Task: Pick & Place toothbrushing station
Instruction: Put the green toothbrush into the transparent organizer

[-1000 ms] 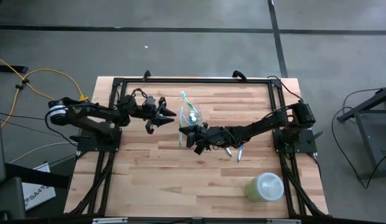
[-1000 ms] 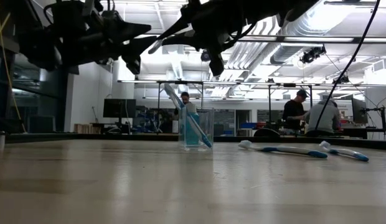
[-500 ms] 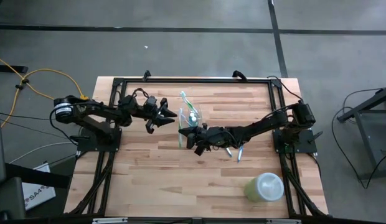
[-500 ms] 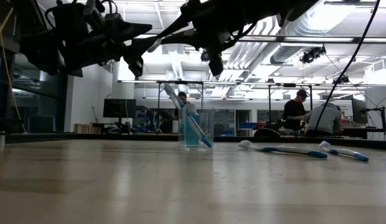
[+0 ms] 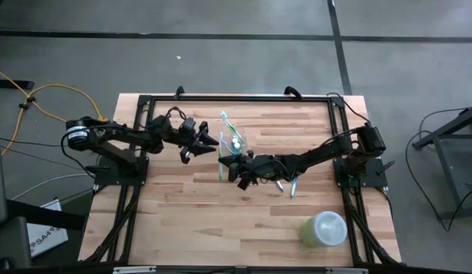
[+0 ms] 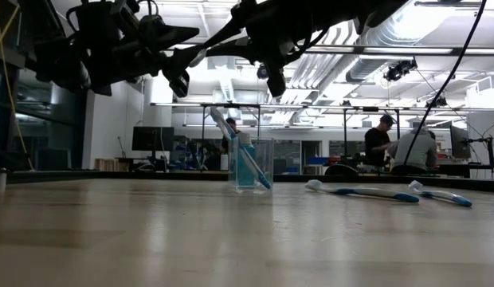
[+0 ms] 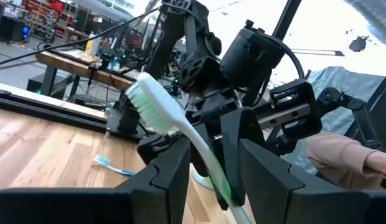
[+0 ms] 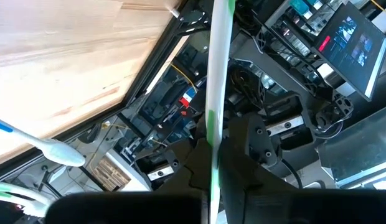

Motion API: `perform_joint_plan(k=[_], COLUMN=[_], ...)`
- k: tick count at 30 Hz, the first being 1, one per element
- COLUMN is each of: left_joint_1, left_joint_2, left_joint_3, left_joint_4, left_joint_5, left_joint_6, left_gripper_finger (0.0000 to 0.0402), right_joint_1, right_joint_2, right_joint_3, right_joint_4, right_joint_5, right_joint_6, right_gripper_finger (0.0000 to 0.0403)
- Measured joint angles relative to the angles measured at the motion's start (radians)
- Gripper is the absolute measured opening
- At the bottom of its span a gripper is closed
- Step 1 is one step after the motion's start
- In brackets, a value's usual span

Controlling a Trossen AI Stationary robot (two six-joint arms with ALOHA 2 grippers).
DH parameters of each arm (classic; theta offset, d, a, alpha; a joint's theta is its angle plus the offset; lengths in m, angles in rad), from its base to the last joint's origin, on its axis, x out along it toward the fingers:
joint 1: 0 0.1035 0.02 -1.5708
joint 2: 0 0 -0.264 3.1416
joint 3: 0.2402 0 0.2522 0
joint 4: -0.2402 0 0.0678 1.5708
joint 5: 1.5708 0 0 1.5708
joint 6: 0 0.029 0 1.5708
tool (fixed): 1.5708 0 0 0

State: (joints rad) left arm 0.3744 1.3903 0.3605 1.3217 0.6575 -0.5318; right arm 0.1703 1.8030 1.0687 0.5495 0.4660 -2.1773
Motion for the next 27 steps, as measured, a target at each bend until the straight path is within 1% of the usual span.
perform_joint_plan(k=[9,20,27], left_joint_1=[-0.014,-0.018,-0.051], left_joint_2=[0.0,0.002,0.084], left_joint_3=[0.003,0.074,0.116], left_joint_4=[-0.017,-0.116,-0.132], left_joint_5=[-0.005,0.0,0.003], left_joint_6=[-0.015,-0.016,-0.007], left_gripper_finger=[0.0134,0.0134,0.0134], right_joint_1=[-0.003,-0.008,-0.008], right_joint_2=[0.0,0.0,0.0], right_joint_3=[0.0,0.0,0.0], right_joint_4=[0.001,0.002,0.001], right_joint_5=[0.002,-0.002,-0.001], right_joint_6=[-0.046,-0.05,-0.047], right_gripper_finger=[0.0004,0.0004,0.0004])
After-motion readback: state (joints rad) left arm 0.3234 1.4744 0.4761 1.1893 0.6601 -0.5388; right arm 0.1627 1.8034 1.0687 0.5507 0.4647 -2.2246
